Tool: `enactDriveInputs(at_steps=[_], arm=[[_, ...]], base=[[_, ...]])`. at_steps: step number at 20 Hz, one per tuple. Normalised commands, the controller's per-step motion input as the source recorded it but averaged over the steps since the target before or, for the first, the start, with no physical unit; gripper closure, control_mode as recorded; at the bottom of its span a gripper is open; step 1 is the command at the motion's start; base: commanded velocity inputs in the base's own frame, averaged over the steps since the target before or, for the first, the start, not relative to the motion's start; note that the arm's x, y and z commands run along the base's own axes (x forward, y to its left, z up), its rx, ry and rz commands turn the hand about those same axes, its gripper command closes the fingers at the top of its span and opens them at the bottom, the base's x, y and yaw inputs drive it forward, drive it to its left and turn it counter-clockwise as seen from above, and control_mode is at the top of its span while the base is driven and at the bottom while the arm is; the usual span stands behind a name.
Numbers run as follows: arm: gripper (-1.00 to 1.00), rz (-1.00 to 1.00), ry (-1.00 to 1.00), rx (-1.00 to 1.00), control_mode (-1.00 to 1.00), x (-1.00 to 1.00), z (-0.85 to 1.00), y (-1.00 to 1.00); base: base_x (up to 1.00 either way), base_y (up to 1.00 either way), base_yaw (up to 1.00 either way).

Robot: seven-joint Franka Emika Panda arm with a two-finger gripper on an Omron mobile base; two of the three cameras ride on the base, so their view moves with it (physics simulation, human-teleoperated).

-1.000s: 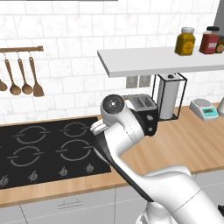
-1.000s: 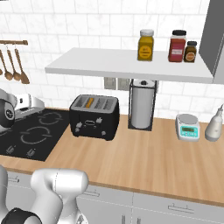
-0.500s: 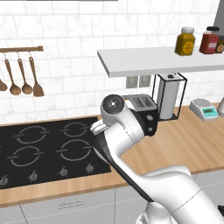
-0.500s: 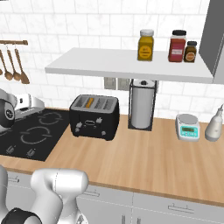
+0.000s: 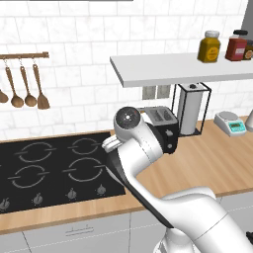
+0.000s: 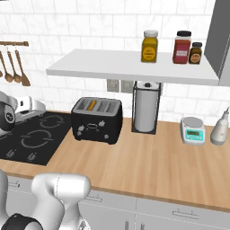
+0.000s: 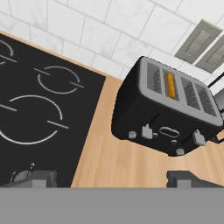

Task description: Start the toaster. Once the lever pops up, take the bread to the plate on the dining counter.

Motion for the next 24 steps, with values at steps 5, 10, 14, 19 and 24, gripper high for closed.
enactDriveInputs(at_steps=[5, 10, 14, 19, 24], arm=[[-1.00, 0.00, 0.00, 0.00, -1.00, 0.00, 0.00, 0.00], [-1.00, 0.00, 0.00, 0.00, -1.00, 0.00, 0.00, 0.00], [-1.00, 0.00, 0.00, 0.00, -1.00, 0.00, 0.00, 0.00], [-1.00, 0.00, 0.00, 0.00, -1.00, 0.00, 0.00, 0.00], [-1.00, 0.00, 0.00, 0.00, -1.00, 0.00, 0.00, 0.00]], base=[[0.00, 0.00, 0.00], [0.00, 0.00, 0.00], [0.00, 0.00, 0.00], [0.00, 0.00, 0.00], [0.00, 0.00, 0.00]])
